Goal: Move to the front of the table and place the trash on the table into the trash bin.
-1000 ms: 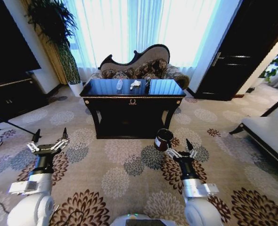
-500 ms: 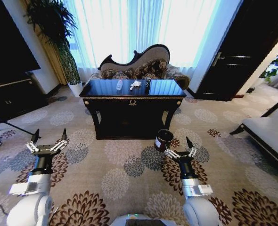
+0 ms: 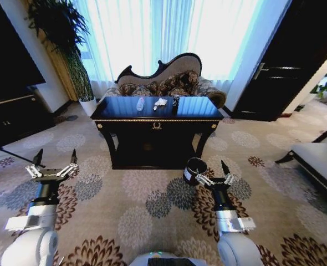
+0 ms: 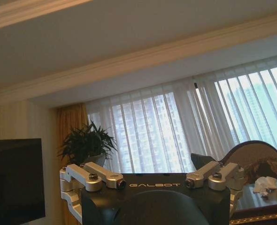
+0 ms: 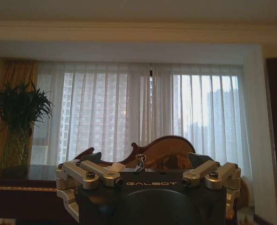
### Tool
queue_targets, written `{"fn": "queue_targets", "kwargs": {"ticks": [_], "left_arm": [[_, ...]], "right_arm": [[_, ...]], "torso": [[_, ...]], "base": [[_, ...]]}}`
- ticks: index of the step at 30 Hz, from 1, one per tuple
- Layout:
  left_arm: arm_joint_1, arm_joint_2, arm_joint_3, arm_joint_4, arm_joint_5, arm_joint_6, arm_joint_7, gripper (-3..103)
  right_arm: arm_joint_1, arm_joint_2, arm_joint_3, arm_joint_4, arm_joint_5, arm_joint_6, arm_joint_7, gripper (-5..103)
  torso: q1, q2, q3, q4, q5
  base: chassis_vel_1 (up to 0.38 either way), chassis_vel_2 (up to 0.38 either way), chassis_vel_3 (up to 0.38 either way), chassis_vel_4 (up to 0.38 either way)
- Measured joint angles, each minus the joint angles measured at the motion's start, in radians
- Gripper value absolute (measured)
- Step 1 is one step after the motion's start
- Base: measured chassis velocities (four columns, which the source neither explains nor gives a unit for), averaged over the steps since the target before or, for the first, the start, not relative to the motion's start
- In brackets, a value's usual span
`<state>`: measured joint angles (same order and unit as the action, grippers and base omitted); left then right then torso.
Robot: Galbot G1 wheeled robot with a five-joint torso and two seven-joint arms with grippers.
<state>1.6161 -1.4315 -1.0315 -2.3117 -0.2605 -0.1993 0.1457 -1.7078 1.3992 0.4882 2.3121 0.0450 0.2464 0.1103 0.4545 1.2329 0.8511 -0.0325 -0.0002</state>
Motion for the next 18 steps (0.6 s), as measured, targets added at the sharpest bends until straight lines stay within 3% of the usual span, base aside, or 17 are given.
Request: {"fn": "queue_targets", "kwargs": {"ticks": [8, 12, 18], "left_arm": [[0.004, -0.002, -0.013, -0.010, 0.000, 0.000, 0.002, 100], [0.007, -0.005, -0.020, -0.020, -0.003, 0.000, 0.003, 100], [0.009, -0.006, -0.024, -0.029, -0.005, 0.000, 0.006, 100]], "right_arm": [[-0.003, 0.005, -0.016, 0.007, 0.020, 0.000, -0.001, 100], [-0.021, 0.001, -0.021, 0.041, 0.120, -0.044, -0.002, 100], [-0.017, 0.003, -0.016, 0.050, 0.131, -0.052, 0.000, 100]], "torso": [[0.000, 0.000, 0.000, 0.0002, 0.0000], [-0.001, 0.000, 0.000, 0.0000, 0.0000], [-0.001, 0.000, 0.000, 0.0000, 0.0000]], "base": [[-0.204, 0.217, 0.210, -0.218], [-0.194, 0.185, 0.193, -0.204], [-0.254, 0.250, 0.265, -0.259]]}}
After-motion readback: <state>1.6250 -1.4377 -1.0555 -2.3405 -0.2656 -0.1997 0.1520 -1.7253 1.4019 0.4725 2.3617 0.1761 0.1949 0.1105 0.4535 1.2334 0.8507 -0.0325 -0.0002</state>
